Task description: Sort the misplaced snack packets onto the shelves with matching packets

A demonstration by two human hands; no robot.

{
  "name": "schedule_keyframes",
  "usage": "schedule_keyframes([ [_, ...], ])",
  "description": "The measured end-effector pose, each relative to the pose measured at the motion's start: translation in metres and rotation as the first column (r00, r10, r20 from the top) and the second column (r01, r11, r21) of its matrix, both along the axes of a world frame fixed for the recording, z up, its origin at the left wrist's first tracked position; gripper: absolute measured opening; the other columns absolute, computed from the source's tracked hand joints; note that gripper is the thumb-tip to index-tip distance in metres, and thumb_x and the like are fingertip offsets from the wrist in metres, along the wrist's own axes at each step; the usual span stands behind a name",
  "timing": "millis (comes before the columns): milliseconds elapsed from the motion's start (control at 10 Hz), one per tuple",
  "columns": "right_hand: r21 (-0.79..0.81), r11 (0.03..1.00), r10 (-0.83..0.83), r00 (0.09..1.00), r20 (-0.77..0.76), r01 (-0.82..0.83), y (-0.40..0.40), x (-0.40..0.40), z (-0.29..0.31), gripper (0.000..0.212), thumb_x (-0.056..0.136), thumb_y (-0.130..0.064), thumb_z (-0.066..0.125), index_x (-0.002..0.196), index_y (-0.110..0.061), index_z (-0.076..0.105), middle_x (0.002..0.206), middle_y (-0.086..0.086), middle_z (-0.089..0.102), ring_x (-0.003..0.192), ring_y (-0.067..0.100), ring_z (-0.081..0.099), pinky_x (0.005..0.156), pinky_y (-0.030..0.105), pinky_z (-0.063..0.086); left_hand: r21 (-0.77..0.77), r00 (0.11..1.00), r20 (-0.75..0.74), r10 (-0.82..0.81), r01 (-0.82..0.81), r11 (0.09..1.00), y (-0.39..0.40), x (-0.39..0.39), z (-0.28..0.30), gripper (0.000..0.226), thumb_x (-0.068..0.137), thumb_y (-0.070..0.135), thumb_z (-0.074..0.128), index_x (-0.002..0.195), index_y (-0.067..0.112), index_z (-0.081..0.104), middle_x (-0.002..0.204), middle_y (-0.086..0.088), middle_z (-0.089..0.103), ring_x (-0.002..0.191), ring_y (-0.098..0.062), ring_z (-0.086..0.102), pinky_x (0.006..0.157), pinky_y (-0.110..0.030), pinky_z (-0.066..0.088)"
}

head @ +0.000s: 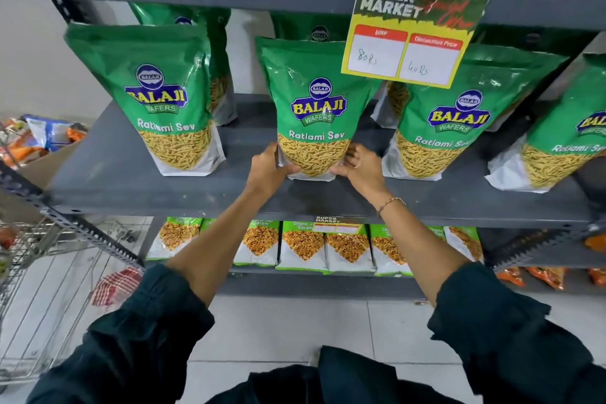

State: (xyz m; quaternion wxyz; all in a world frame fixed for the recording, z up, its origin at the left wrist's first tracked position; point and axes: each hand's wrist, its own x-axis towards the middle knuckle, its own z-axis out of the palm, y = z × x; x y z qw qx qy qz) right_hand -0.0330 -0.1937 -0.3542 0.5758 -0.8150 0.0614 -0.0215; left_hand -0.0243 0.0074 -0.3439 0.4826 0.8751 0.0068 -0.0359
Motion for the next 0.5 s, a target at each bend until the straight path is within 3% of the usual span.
schedule_keyframes([
  [200, -0.017, 1.000, 0.023, 1.000, 0.013, -0.023, 0.000, -0.001, -0.001, 0.058, 0.066, -0.002, 0.078, 0.117, -0.001, 0.051, 0.122, 0.018, 0.062, 0.109, 0.025, 0.060, 0.099, 0.039, 0.047, 0.006, 0.999, 0.036, -0.026, 0.026, 1.000, 0.001, -0.003, 0.001, 0.060, 0.072, 0.021, 0.077, 0.124, 0.007, 0.052, 0.120, -0.013, 0.065, 0.108, -0.029, 0.061, 0.088, -0.030, 0.045],
  [400, -0.051, 0.996, 0.079, 0.997, 0.001, -0.079, 0.002, -0.007, 0.003, 0.061, 0.072, -0.007, 0.074, 0.126, -0.005, 0.045, 0.129, 0.014, 0.058, 0.117, 0.022, 0.056, 0.102, 0.034, 0.044, 0.022, 0.998, 0.021, -0.060, 0.060, 0.998, -0.003, -0.012, 0.006, 0.065, 0.080, 0.019, 0.070, 0.135, 0.008, 0.039, 0.131, -0.014, 0.059, 0.118, -0.032, 0.056, 0.098, -0.038, 0.043],
  [500, -0.123, 0.992, 0.018, 0.996, 0.091, -0.006, 0.005, -0.017, -0.007, 0.063, 0.079, -0.030, 0.066, 0.133, -0.016, 0.038, 0.133, 0.007, 0.056, 0.119, 0.019, 0.054, 0.101, 0.036, 0.045, -0.017, 0.997, 0.009, -0.080, 0.080, 0.997, 0.000, -0.019, 0.006, 0.083, 0.082, 0.025, 0.068, 0.146, 0.008, 0.018, 0.145, -0.012, 0.045, 0.132, -0.030, 0.042, 0.106, -0.040, 0.035],
])
